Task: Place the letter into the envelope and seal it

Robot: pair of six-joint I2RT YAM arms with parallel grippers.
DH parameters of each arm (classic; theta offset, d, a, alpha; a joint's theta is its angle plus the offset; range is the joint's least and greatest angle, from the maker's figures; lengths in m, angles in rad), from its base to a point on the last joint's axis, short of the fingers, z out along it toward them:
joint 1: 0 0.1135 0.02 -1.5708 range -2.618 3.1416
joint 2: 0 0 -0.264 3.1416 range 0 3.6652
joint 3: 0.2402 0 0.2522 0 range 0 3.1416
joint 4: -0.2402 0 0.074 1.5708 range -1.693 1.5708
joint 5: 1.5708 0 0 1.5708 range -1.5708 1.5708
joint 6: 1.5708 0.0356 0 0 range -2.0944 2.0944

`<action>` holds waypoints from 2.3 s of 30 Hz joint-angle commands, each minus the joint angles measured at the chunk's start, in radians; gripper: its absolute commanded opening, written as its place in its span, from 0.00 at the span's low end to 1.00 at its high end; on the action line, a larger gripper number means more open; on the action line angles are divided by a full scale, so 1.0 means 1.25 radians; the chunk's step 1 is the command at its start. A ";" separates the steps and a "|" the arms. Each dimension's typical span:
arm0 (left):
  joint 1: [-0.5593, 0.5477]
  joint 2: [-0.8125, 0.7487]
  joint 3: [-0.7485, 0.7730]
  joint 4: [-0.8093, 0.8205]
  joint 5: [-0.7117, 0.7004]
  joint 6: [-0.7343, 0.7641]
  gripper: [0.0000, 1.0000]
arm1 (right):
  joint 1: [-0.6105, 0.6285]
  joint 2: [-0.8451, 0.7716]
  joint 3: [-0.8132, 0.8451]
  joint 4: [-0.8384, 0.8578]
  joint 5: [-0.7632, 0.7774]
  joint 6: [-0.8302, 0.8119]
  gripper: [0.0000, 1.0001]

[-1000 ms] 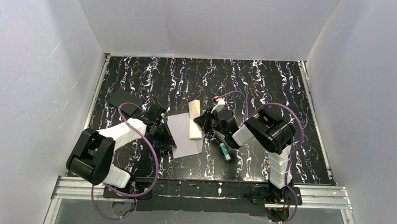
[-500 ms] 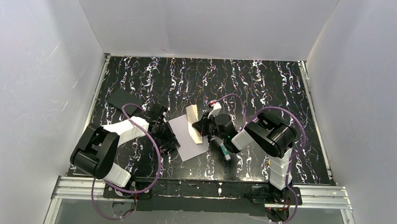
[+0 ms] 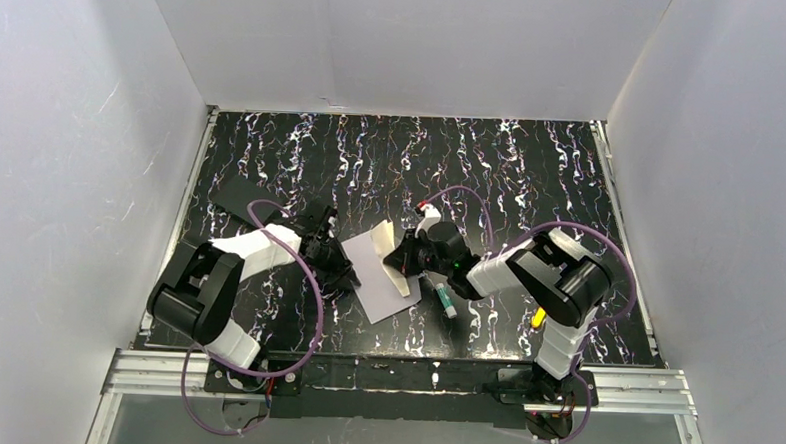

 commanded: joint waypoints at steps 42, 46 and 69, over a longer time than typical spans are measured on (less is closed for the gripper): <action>0.002 -0.029 -0.024 0.190 -0.158 0.063 0.29 | -0.047 -0.074 0.054 -0.300 0.146 0.150 0.35; 0.001 0.024 -0.016 0.289 -0.068 0.071 0.21 | -0.047 -0.070 0.053 -0.300 0.146 0.150 0.35; 0.001 -0.005 0.028 0.303 -0.021 0.146 0.01 | -0.047 -0.053 0.062 -0.324 0.158 0.155 0.33</action>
